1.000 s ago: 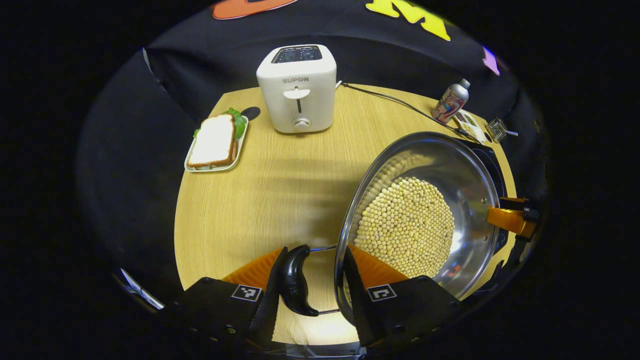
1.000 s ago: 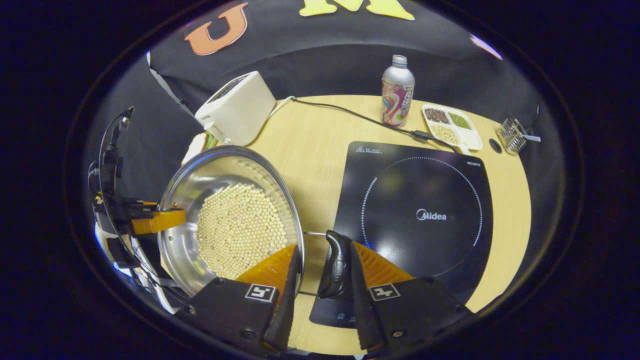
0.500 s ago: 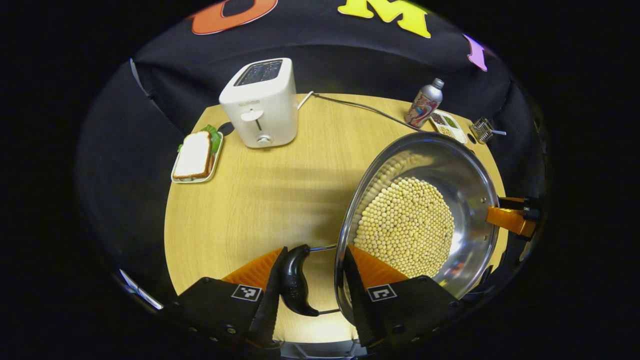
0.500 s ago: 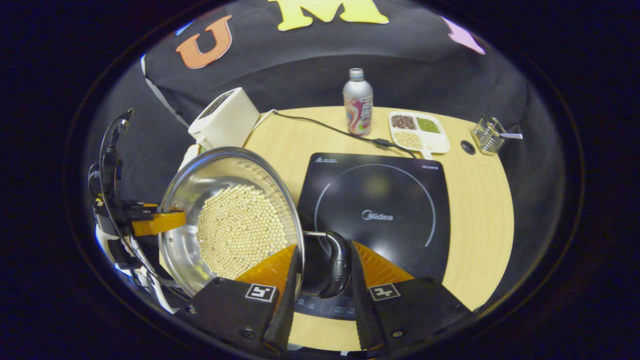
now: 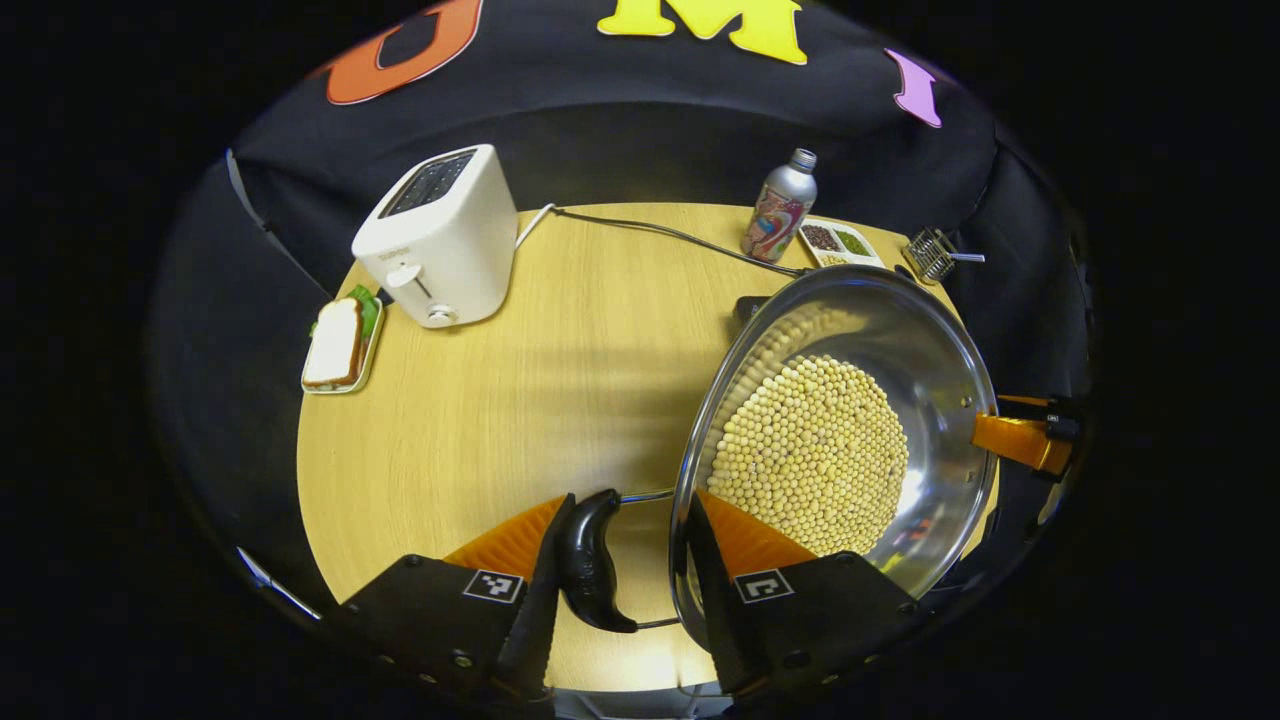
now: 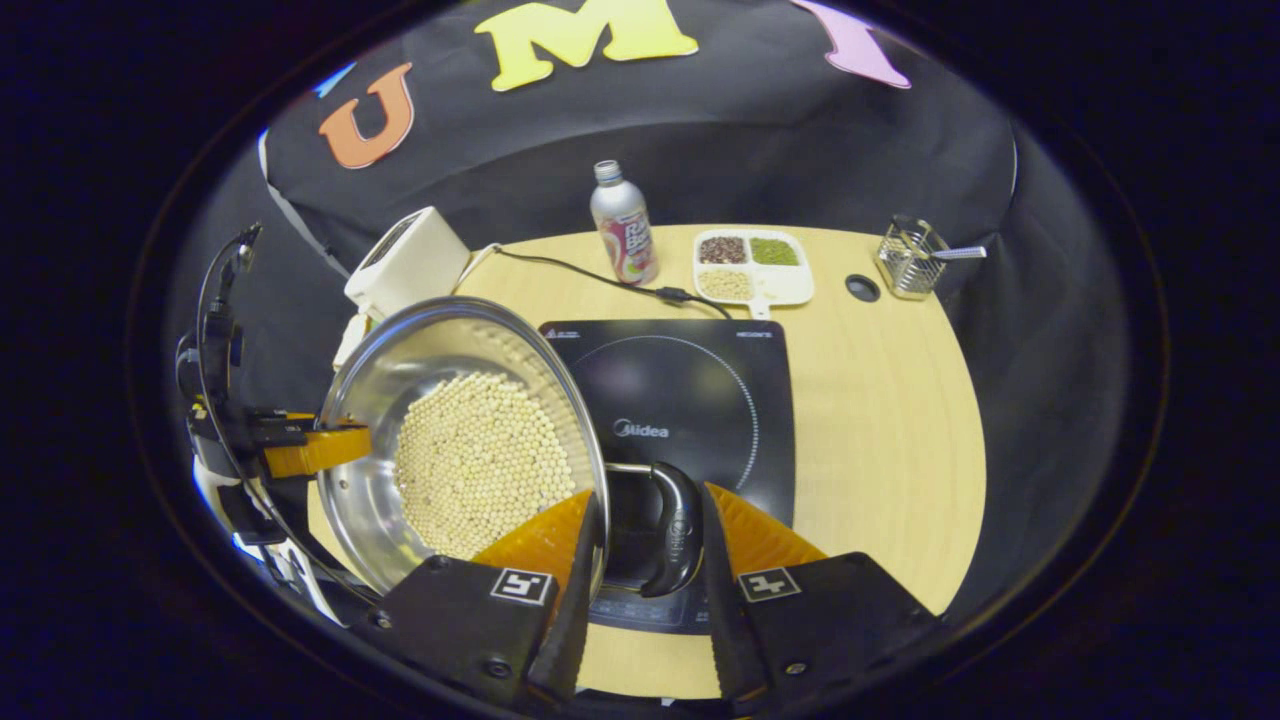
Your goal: First push the handle of the pot to place it horizontally, then grasp the pot with both hands and set it on the induction cooktop.
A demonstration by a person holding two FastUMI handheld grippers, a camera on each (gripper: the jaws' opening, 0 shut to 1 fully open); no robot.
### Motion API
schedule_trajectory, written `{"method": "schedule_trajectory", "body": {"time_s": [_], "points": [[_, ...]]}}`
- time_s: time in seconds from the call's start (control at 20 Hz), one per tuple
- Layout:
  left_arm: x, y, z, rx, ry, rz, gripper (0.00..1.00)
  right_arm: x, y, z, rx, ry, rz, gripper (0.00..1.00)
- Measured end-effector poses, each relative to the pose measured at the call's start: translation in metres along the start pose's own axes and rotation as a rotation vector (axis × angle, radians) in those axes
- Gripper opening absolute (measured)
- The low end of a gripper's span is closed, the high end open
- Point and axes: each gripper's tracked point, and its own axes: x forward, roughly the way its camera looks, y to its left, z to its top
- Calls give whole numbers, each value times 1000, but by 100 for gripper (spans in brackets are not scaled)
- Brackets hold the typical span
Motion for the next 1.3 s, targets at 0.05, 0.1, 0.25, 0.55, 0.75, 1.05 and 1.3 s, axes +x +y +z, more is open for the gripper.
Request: {"method": "schedule_trajectory", "body": {"time_s": [0.05,0.1,0.25,0.55,0.75,1.05,1.3], "points": [[2,-8,1,5,-1,-4,61,-1,-8,1,2,-2,-4,51],[4,-15,3,8,0,-8,61,-3,-14,1,3,-2,-8,51],[10,-36,7,15,1,-12,61,-5,-35,1,20,0,-17,51],[21,-74,16,15,-2,-20,61,-6,-73,7,25,3,-35,51],[30,-90,25,15,-1,-20,70,-1,-91,14,24,9,-40,51],[49,-98,32,-2,8,-11,71,14,-101,23,8,27,-37,51],[65,-97,40,-11,22,-5,62,33,-107,33,-12,50,-34,51]]}}
